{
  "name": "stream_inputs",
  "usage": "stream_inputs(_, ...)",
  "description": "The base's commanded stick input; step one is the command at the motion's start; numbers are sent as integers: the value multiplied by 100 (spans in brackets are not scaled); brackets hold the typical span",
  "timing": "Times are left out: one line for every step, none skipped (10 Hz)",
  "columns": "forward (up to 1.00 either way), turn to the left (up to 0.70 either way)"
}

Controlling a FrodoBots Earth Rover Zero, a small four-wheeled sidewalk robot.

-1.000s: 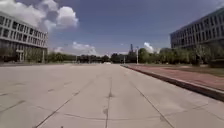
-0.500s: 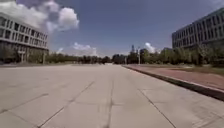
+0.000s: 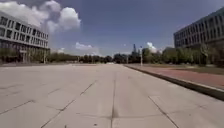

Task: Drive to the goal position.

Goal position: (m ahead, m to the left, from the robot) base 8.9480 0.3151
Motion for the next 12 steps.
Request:
stream_inputs(70,-20)
stream_inputs(70,-26)
stream_inputs(70,-31)
stream_inputs(70,-11)
stream_inputs(70,0)
stream_inputs(70,0)
stream_inputs(70,0)
stream_inputs(70,0)
stream_inputs(70,0)
stream_inputs(70,0)
stream_inputs(70,0)
stream_inputs(70,0)
